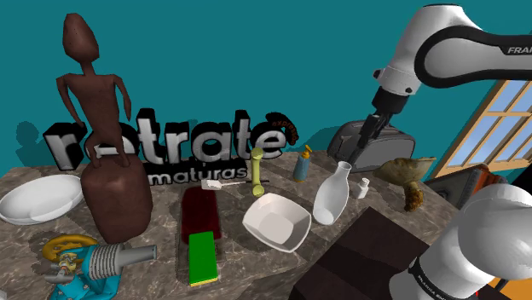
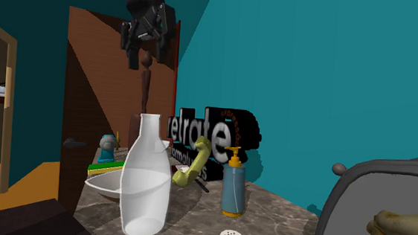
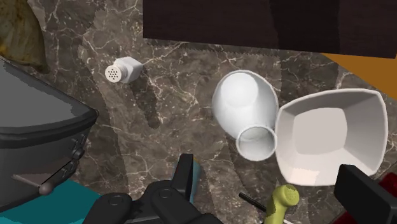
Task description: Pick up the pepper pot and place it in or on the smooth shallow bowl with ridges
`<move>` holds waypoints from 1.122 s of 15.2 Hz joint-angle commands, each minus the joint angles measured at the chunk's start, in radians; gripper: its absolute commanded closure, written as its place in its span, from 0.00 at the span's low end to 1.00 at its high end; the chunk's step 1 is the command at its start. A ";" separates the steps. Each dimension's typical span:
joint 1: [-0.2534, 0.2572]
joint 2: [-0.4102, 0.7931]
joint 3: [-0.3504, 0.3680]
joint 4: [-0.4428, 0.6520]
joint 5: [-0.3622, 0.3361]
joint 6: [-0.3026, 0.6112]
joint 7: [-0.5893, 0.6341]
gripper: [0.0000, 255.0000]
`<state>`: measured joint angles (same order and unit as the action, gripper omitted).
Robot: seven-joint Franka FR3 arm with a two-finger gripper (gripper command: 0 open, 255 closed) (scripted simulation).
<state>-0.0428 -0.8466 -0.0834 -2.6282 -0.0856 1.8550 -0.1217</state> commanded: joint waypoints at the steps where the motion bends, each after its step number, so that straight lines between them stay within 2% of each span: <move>1: -0.020 0.014 -0.036 -0.042 -0.028 0.058 -0.032 0.00; 9: -0.106 0.139 -0.189 -0.153 -0.138 0.302 -0.159 0.00; 17: -0.159 0.398 -0.362 -0.168 -0.207 0.588 -0.299 0.00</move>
<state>-0.1957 -0.4751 -0.4247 -2.7973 -0.2869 2.4136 -0.4009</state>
